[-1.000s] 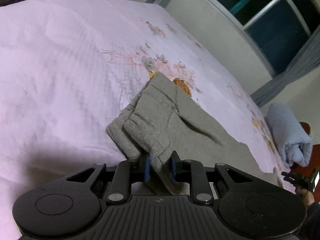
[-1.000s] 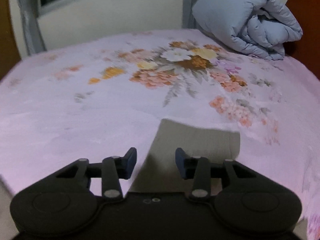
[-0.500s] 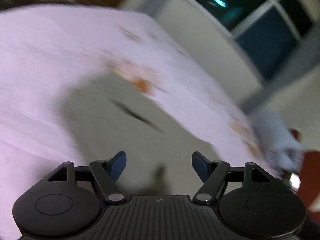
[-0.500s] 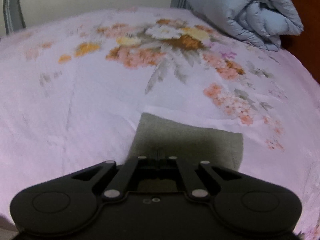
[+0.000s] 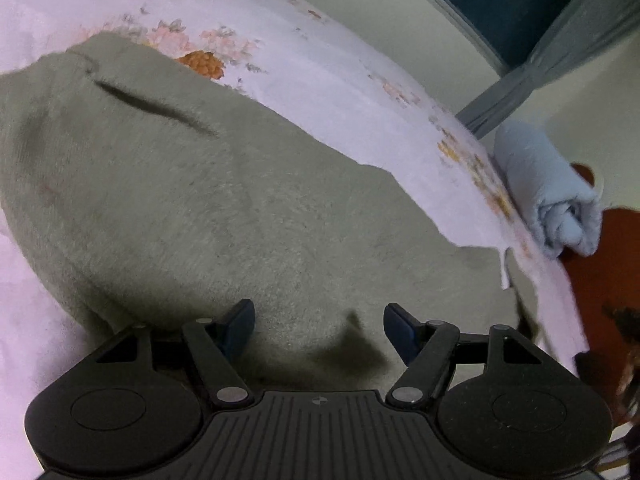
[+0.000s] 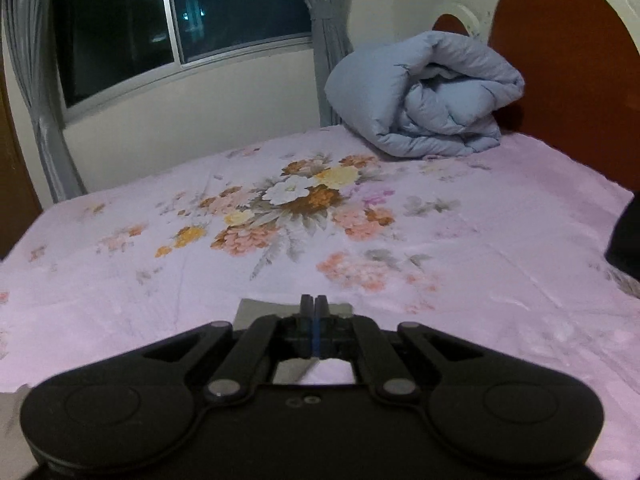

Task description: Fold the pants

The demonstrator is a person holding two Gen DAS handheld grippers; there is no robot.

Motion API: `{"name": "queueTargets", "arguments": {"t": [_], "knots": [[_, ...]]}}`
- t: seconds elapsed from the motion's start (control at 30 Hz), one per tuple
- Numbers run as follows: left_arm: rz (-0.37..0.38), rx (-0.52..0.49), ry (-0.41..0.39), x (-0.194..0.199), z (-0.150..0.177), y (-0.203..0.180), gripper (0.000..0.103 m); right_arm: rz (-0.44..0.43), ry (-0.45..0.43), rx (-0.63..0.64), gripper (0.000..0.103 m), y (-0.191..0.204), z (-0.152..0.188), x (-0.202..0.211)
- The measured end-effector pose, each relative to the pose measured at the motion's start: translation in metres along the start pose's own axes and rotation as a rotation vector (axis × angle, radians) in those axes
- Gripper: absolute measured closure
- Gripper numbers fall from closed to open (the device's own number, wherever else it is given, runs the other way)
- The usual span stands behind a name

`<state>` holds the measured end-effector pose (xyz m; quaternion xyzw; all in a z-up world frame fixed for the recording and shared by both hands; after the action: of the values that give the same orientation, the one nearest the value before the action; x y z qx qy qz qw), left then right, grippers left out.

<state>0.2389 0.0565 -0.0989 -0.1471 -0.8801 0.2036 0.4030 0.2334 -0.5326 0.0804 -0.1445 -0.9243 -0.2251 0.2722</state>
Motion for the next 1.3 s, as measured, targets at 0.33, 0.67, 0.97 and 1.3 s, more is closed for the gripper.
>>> {"name": "queueTargets", "arguments": {"t": [0.33, 0.67, 0.97, 1.3], "knots": [[0.034, 0.058, -0.010, -0.009, 0.003, 0.003, 0.029, 0.008, 0.231, -0.004, 0.083, 0.067, 0.048, -0.102], [0.050, 0.085, -0.026, -0.005, -0.006, 0.013, 0.029, 0.345, 0.316, 0.275, 0.070, 0.112, 0.110, -0.167], [0.084, 0.119, -0.030, 0.002, -0.009, 0.033, 0.028, 0.279, 0.186, 0.170, 0.103, 0.089, 0.085, -0.121], [0.076, 0.111, -0.036, 0.002, -0.007, 0.031, 0.028, 0.206, 0.046, -0.150, 0.103, -0.024, 0.066, 0.004]]}}
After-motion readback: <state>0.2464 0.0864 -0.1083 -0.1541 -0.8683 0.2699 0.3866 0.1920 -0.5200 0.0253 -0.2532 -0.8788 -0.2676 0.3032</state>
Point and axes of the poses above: each gripper's, at about its wrist camera, not at the fingertips, and x roughly against the way its jaws point, y to its left, z to its underside, the point moved 5 cm from there along -x, roughly the way its jaws point, and after that the axes turned 11 degrees about -x, right-handed, at the moved point
